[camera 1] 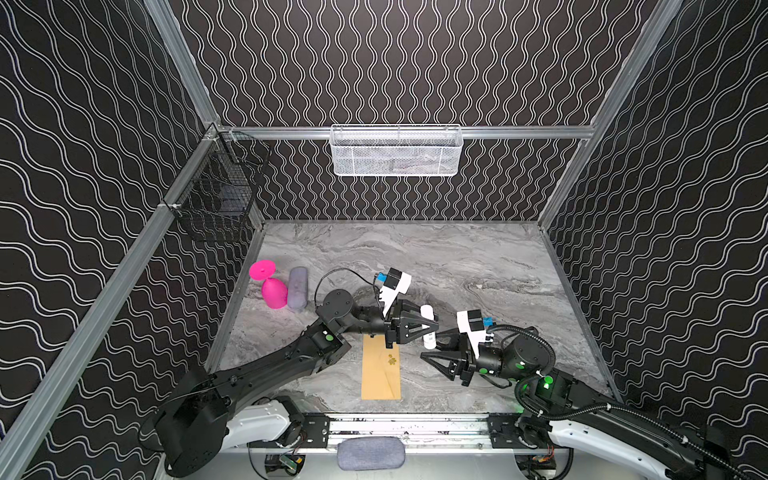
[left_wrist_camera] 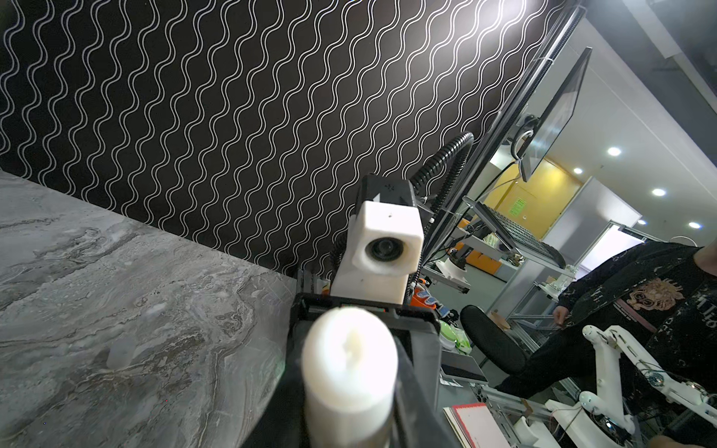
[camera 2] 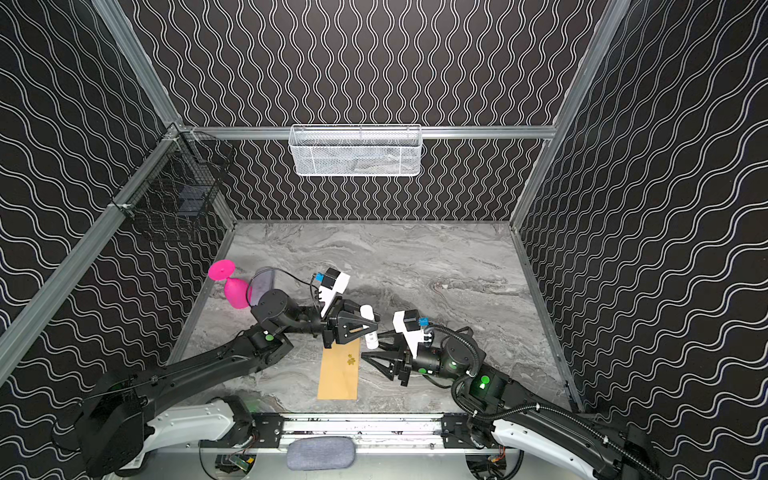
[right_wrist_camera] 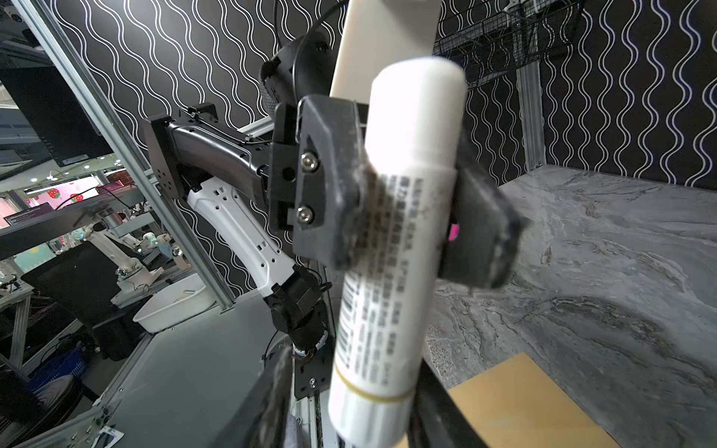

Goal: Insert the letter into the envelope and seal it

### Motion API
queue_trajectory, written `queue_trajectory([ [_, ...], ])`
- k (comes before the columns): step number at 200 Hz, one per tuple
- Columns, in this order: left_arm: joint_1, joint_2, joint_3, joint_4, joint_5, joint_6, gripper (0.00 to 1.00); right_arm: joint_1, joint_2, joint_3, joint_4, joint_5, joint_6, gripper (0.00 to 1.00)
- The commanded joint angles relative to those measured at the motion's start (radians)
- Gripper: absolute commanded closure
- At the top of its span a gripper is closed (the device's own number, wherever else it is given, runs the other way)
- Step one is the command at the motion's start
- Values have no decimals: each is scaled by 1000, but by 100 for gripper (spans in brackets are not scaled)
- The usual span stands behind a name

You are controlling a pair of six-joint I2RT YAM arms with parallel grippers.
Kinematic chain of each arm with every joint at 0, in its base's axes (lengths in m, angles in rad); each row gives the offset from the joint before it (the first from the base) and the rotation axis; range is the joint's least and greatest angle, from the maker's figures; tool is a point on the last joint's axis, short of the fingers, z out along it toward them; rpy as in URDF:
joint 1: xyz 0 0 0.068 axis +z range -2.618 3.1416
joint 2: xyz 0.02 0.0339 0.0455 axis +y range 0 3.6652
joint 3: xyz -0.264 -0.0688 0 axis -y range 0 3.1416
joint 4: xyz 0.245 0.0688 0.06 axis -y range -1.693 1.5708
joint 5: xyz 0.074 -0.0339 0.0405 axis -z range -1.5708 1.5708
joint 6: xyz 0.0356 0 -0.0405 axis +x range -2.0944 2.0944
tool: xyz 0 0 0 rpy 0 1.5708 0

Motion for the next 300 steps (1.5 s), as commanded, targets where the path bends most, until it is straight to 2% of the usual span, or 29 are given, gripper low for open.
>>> queue_trajectory([
  [1, -1, -3, -9, 34, -8, 0, 100, 0, 5, 13, 42, -32, 2, 63],
  [25, -1, -4, -17, 37, -10, -3, 100, -1, 7, 18, 38, -36, 1, 71],
  [94, 0, -13, -14, -29, -31, 49, 100, -1, 46, 55, 8, -30, 23, 80],
  [122, -2, -29, -10, -131, -102, 110, 100, 0, 66, 125, -130, 82, 70, 89],
  [138, 0, -45, -15, -187, -163, 150, 100, 26, 86, 185, -250, 216, 117, 95],
  [147, -1, -55, -23, -203, -205, 162, 100, 60, 94, 219, -320, 329, 135, 95],
  [182, 0, -69, -30, -251, -321, 201, 100, 307, 157, 353, -509, 842, 157, 100],
  [204, 0, -39, -23, -217, -337, 190, 100, 425, 255, 472, -687, 1113, 259, 100],
  [226, 0, -17, -33, -170, -353, 171, 100, 520, 319, 546, -807, 1311, 378, 100],
  [240, 0, -12, -39, -161, -366, 167, 100, 565, 348, 579, -825, 1358, 381, 96],
  [252, 2, -11, -46, -154, -369, 165, 100, 578, 360, 596, -813, 1330, 356, 88],
  [265, 4, -10, -49, -151, -357, 160, 100, 579, 351, 587, -762, 1244, 286, 77],
  [286, 15, -9, -42, -139, -295, 152, 100, 573, 266, 498, -634, 1092, 124, 50],
  [300, 22, -12, -28, -137, -229, 138, 100, 534, 175, 438, -586, 951, 40, 39],
])
